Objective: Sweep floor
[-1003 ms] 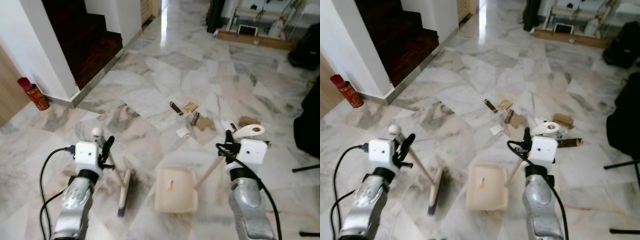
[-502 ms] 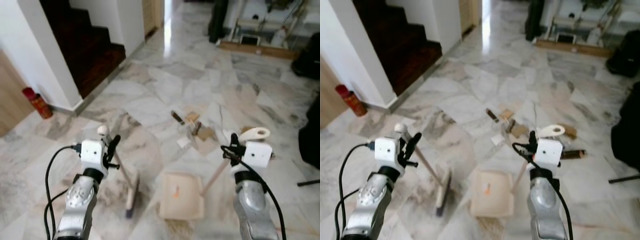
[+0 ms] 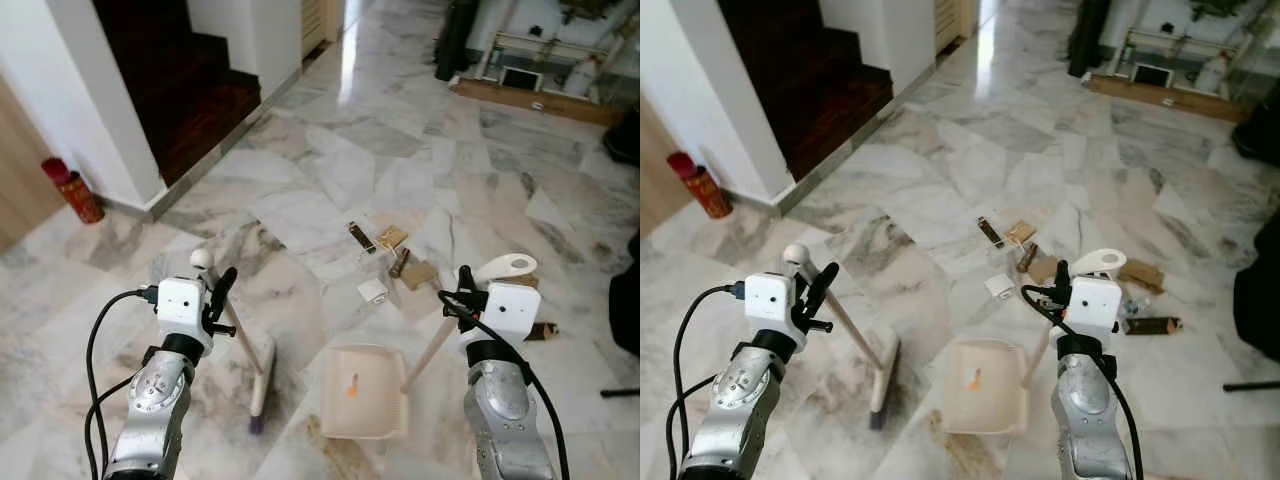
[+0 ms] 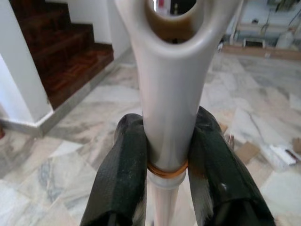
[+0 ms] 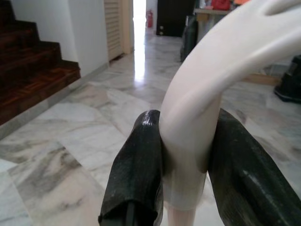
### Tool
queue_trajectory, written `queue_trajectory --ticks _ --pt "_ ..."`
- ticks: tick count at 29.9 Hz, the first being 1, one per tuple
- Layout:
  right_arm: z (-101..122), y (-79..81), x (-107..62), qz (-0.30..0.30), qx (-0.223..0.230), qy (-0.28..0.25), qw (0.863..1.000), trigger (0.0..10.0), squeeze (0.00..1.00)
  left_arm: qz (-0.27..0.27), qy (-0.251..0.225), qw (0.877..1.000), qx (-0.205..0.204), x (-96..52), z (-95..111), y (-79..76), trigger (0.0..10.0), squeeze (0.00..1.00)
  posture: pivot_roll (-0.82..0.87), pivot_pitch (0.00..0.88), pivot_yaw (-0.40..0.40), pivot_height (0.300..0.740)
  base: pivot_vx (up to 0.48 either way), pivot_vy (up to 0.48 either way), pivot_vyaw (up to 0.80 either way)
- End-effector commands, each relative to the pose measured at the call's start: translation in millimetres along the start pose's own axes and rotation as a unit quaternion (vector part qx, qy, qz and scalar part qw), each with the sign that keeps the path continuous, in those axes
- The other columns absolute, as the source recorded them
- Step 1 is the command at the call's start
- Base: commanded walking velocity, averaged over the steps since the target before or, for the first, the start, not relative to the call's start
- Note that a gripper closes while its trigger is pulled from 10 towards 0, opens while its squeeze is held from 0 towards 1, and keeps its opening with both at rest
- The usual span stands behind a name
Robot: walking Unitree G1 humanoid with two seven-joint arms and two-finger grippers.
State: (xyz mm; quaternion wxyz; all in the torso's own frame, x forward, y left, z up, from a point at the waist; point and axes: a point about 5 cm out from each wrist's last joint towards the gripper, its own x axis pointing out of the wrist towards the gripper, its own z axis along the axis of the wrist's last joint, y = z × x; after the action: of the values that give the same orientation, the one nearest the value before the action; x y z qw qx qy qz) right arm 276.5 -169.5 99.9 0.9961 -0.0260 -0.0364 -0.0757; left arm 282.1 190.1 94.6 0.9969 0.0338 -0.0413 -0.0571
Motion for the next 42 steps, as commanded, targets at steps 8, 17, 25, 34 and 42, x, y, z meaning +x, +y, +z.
queue_trajectory --ticks 8,17,25,34,42 --pt "8.6 -1.9 0.7 0.007 -0.004 -0.023 1.0 10.0 0.0 -0.004 -0.029 1.0 0.008 5.1 11.7 -2.6 10.0 0.0 -0.02 0.112 -0.009 0.74 0.329 0.0 0.29" --pt "8.5 -0.4 0.4 0.013 0.004 -0.024 1.0 10.0 0.0 -0.005 -0.029 1.0 0.007 5.6 11.6 -3.0 10.0 0.0 -0.02 0.114 -0.011 0.74 0.329 0.0 0.65" --pt "8.6 0.5 0.8 0.016 0.009 -0.025 1.0 10.0 0.0 -0.005 -0.03 1.0 0.006 5.9 11.8 -2.8 10.0 0.0 -0.01 0.114 -0.011 0.74 0.33 0.0 0.0" --pt "8.3 -0.3 1.8 0.01 0.019 -0.022 1.0 10.0 0.0 -0.008 -0.03 0.999 0.007 7.0 12.0 -3.3 10.0 0.0 -0.01 0.107 -0.009 0.74 0.327 0.0 0.0" --pt "7.0 1.5 2.7 0.014 0.022 -0.017 1.0 10.0 0.0 -0.009 -0.03 0.999 0.008 7.8 11.9 -3.2 10.0 0.0 -0.01 0.101 -0.007 0.74 0.329 0.0 -0.6"
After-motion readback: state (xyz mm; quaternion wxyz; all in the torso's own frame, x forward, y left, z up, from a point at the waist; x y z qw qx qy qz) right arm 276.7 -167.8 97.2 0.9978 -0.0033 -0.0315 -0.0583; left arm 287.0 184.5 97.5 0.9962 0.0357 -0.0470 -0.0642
